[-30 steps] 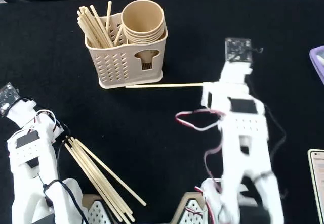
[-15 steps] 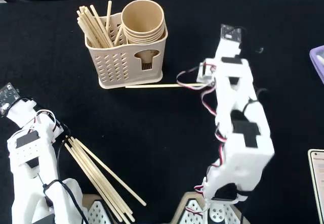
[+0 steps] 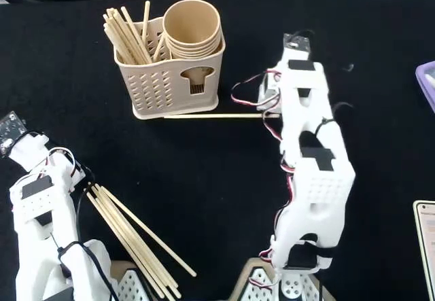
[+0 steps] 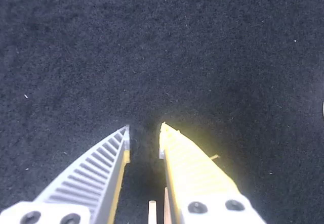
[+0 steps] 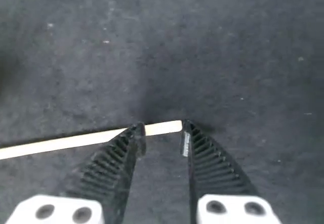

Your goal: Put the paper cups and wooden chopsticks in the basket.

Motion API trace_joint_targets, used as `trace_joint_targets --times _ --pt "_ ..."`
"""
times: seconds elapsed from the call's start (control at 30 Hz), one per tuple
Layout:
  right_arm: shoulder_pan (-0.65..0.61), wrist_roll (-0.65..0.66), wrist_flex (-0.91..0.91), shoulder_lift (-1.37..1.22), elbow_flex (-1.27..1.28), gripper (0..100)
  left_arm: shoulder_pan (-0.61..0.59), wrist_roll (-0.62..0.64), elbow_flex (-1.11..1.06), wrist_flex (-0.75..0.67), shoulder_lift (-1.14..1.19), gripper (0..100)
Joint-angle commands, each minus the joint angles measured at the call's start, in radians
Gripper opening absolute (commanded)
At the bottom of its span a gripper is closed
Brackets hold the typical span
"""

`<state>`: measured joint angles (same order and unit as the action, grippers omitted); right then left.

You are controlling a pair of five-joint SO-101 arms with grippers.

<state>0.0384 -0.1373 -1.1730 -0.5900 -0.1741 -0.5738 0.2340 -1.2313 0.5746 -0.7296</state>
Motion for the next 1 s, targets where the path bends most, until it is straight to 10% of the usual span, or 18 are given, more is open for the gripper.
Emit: trace_joint_targets --times 0.0,0.57,0.97 --pt "-0.037 -0.008 -0.012 0.004 -0.051 12.8 -0.007 0.008 0.007 -0.012 -0.021 11" --pt "-0.038 0.107 -0.195 0.171 -0.058 13.0 -0.007 0.008 0.007 -0.015 -0.021 11" --pt "-0.074 0.718 0.163 0.2 0.102 12.9 -0.007 0.008 0.007 -0.014 -0.021 11"
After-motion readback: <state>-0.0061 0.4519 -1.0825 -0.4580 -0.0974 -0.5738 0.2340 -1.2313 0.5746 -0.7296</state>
